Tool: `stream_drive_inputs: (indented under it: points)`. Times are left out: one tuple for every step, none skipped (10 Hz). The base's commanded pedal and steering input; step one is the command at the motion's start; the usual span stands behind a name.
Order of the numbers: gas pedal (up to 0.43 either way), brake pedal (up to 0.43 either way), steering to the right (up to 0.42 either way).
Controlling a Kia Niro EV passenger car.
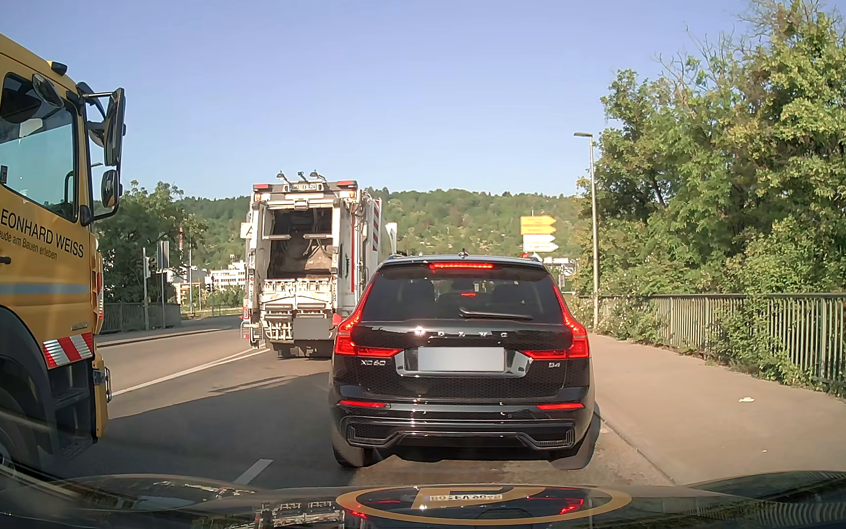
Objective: Follow the waypoints while adhering to traffic rules and regulations
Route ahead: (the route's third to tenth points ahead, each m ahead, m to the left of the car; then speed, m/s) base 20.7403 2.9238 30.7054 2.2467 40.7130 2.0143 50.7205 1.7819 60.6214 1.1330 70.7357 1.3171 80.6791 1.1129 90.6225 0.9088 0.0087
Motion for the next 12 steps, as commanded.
stream_drive_inputs:
  points:
    - [0.000,0.250,0.001]
    - [0.000,0.250,0.001]
    - [0.000,0.250,0.001]
    - [0.000,0.250,0.001]
    - [0.000,0.250,0.001]
    - [0.000,0.250,0.001]
    - [0.000,0.250,0.001]
    - [0.000,0.250,0.001]
    - [0.000,0.250,0.001]
    - [0.000,0.250,0.001]
    - [0.000,0.250,0.001]
    - [0.000,0.250,0.001]
